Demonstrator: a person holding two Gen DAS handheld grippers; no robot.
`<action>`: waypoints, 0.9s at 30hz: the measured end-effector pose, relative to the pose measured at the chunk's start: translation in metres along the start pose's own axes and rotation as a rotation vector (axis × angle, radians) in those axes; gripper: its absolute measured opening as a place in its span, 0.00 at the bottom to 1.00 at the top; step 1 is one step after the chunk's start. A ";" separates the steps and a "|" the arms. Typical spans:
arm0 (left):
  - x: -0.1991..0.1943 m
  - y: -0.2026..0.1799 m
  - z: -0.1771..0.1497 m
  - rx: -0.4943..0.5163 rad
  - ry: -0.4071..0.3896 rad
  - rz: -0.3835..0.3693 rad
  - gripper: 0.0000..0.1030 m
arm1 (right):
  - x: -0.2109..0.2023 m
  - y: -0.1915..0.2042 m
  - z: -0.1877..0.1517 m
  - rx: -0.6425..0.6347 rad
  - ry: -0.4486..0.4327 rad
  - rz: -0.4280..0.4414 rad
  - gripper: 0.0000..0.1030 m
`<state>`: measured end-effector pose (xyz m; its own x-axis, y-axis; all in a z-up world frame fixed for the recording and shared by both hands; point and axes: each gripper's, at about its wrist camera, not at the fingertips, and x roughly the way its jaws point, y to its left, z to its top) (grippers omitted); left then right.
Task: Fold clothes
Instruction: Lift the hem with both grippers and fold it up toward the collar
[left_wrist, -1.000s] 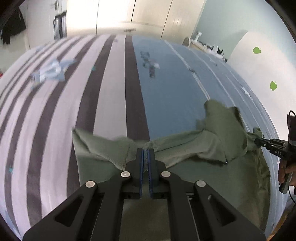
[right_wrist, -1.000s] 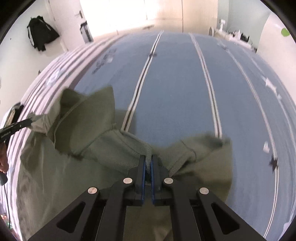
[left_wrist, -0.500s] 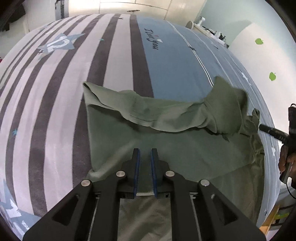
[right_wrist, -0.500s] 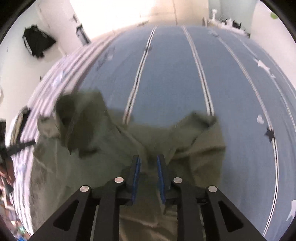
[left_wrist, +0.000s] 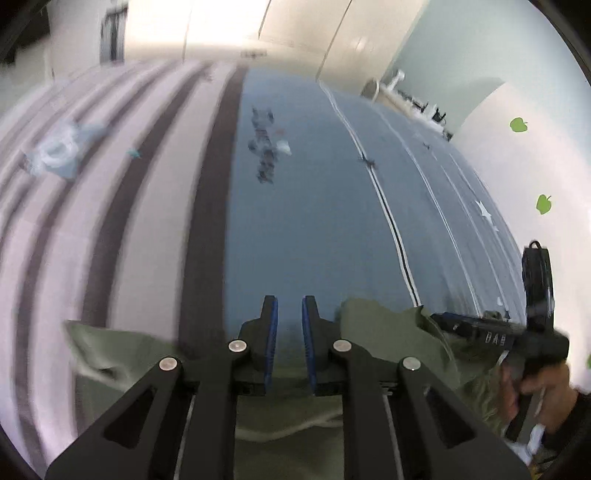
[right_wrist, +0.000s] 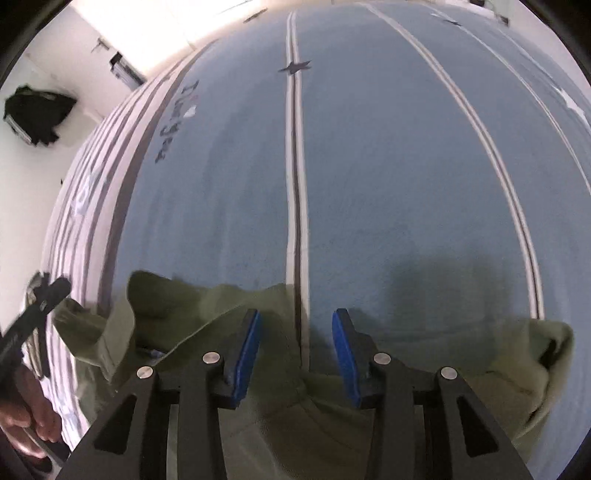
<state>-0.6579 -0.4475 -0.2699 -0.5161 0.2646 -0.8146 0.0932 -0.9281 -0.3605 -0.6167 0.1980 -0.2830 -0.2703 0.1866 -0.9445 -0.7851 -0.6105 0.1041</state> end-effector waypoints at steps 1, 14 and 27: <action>0.009 0.000 -0.001 0.001 0.032 0.019 0.11 | 0.000 0.002 -0.004 -0.015 0.001 0.000 0.35; -0.015 -0.003 -0.095 0.047 0.215 -0.019 0.11 | -0.031 0.021 -0.089 -0.161 -0.024 0.082 0.35; -0.054 -0.009 -0.139 -0.008 0.190 0.016 0.11 | -0.059 0.022 -0.183 -0.134 0.026 0.051 0.35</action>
<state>-0.5122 -0.4173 -0.2858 -0.3447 0.2949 -0.8912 0.1070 -0.9308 -0.3494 -0.5157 0.0324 -0.2821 -0.2919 0.1332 -0.9471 -0.6889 -0.7163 0.1116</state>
